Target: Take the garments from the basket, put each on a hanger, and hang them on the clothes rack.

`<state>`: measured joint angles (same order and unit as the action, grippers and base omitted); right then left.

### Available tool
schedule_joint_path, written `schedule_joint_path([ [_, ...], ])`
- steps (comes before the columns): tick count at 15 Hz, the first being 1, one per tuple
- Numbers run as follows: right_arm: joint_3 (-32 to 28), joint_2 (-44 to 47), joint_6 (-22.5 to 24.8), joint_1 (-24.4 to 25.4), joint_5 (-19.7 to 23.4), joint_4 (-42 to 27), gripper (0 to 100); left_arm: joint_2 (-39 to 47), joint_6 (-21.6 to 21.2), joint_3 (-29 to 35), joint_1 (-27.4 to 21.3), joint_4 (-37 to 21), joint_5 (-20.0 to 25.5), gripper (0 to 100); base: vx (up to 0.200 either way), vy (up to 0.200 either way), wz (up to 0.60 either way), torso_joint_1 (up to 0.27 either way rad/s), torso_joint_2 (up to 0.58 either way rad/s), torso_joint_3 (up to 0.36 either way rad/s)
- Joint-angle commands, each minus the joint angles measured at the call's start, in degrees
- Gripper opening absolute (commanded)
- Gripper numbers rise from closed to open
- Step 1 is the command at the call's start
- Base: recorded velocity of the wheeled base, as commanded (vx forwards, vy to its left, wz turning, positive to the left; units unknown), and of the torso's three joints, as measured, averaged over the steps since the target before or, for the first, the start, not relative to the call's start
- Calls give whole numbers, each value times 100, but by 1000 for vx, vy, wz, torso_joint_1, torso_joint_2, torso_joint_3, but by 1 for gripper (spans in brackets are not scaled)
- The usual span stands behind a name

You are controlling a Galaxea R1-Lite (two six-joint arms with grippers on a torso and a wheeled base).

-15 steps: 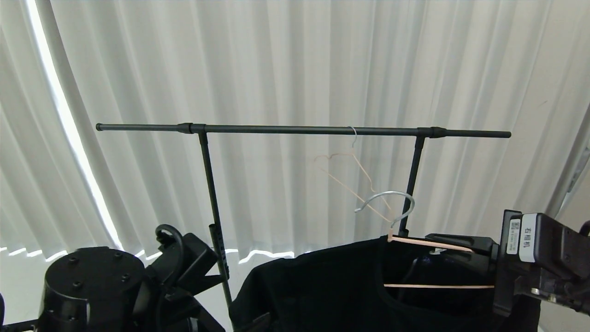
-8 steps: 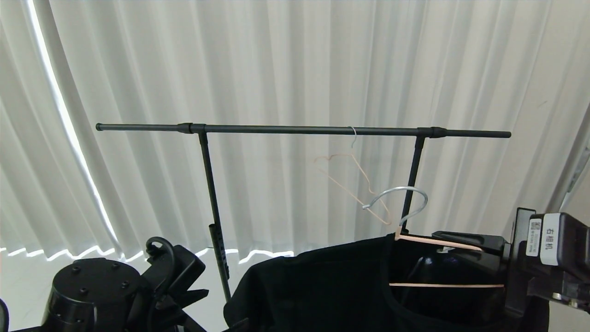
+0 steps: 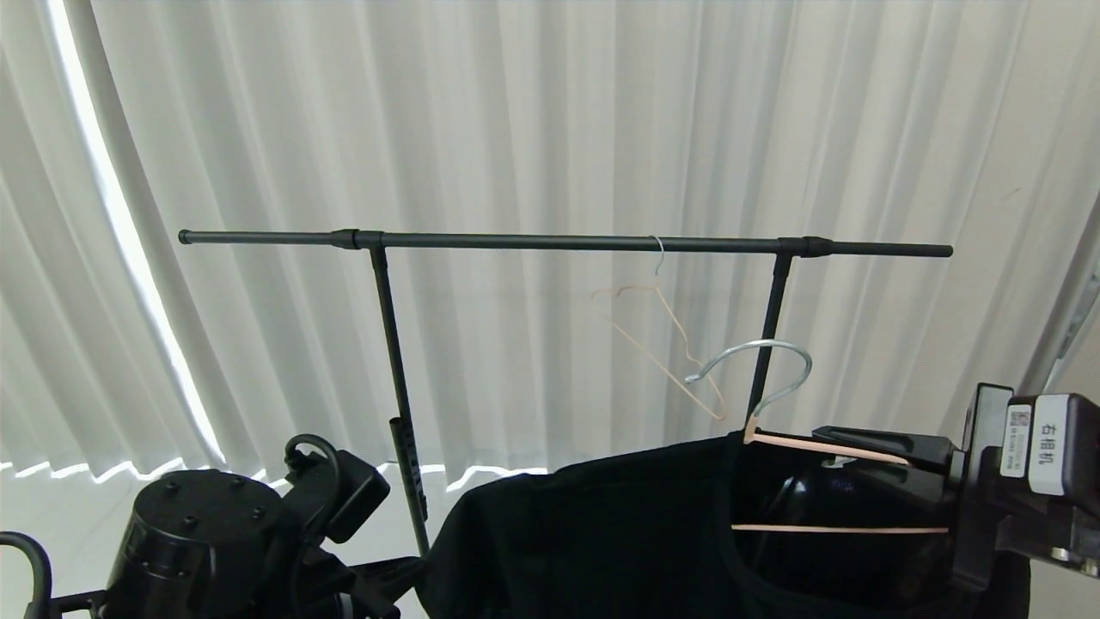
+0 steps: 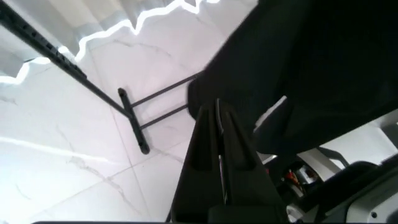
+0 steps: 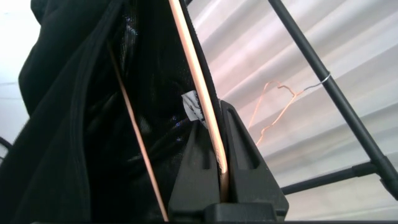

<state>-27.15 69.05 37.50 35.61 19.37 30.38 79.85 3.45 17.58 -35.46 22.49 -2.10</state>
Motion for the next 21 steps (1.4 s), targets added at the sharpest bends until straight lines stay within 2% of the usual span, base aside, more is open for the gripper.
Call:
schedule_joint_path([
  [1, -1, -5, -6, -1, -3, 3, 0, 84, -2, 9, 268, 1, -1, 0, 0, 0, 0, 0, 0, 0],
  [3, -1, -5, -23, -28, -12, 3, 0, 57, -2, 0, 540, 1, -1, 0, 0, 0, 0, 0, 0, 0],
  [5, -1, 3, -23, -28, -12, 3, 0, -92, -2, -9, 523, 1, -1, 0, 0, 0, 0, 0, 0, 0],
  [6, -1, 3, -23, -28, -12, 3, 0, -180, -2, -9, 479, 1, -1, 100, 0, 0, 0, 0, 0, 0],
  [8, -1, -5, -23, -28, -12, 3, 0, -312, -29, -70, 444, 1, 8, 100, 0, 0, 0, 0, 0, 0],
  [10, -19, -5, -23, -54, -12, 3, 0, -479, -231, -281, 409, 1, 78, 100, 0, 0, 0, 0, 0, 0],
  [13, -10, -84, -32, -54, -3, 3, 0, -620, -275, -97, 233, 10, 684, 100, 0, 0, 0, 0, 0, 0],
  [15, -10, -172, -58, -54, -3, 3, 0, -347, -275, 132, 233, 18, 772, 100, 0, 0, 0, 0, 0, 0],
  [19, -10, -304, -76, -54, 5, -6, 0, 356, -283, 114, 268, 528, 772, 100, 0, 0, 0, 0, 0, 0],
  [20, -10, -322, -76, -54, 5, -6, 0, 514, -292, 114, 259, 660, 772, 0, 0, 0, 0, 0, 0, 0],
  [21, -10, -331, -76, -54, 5, -6, 0, 593, -319, 123, 268, 765, 755, 0, 0, 0, 0, 0, 0, 0],
])
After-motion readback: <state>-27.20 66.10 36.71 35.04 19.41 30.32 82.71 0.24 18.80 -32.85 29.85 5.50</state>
